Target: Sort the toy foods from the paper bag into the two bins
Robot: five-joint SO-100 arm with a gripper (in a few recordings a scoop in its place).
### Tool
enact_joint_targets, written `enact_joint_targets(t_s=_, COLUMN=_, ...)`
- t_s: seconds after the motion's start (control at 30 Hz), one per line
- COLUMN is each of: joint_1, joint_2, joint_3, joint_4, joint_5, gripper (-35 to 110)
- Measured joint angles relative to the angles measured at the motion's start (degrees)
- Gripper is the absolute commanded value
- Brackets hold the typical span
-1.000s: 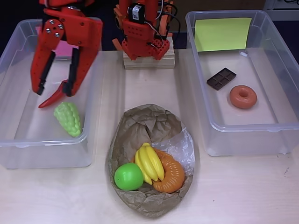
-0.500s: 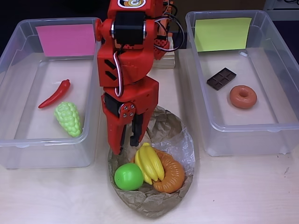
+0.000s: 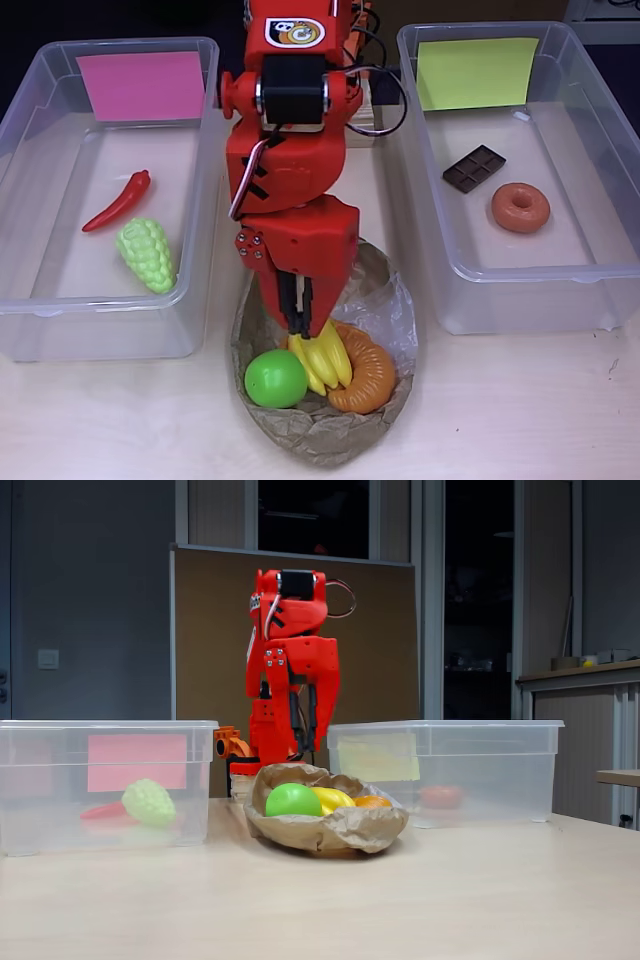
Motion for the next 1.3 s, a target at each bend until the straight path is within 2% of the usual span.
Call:
enact_joint_targets(t_s=0.2, joint_1=-2.37, joint_2=-0.26, joint_3=0.97, joint_4=-3.69, joint_5=21.18, gripper=2)
enact_joint_targets(t_s=0.33, joint_1=-1.76, joint_2=-1.05, joint_3=0.97, joint_4=-3.60, joint_5=26.98, gripper=20)
enact_joint_targets(t_s=0.5, joint_1=-2.02, joint_2=-3.87, joint_3=-1.58, joint_4=-1.05, joint_5=32.26, gripper=32)
enact_joint_targets(t_s=0.7, joint_1=-1.05, joint_2=-8.88, joint_3=-6.68, joint_4=0.88, joint_5=32.96, gripper=35)
enact_joint_targets(t_s=1.03, joint_1=0.62, joint_2=-15.12, joint_3=-16.79, joint_4=0.00, joint_5=24.43, gripper=36)
enact_joint_targets(t_s=1.3, joint_1=0.62, joint_2=-18.11, joint_3=-18.37, joint_4=0.26, joint_5=23.03, gripper=36)
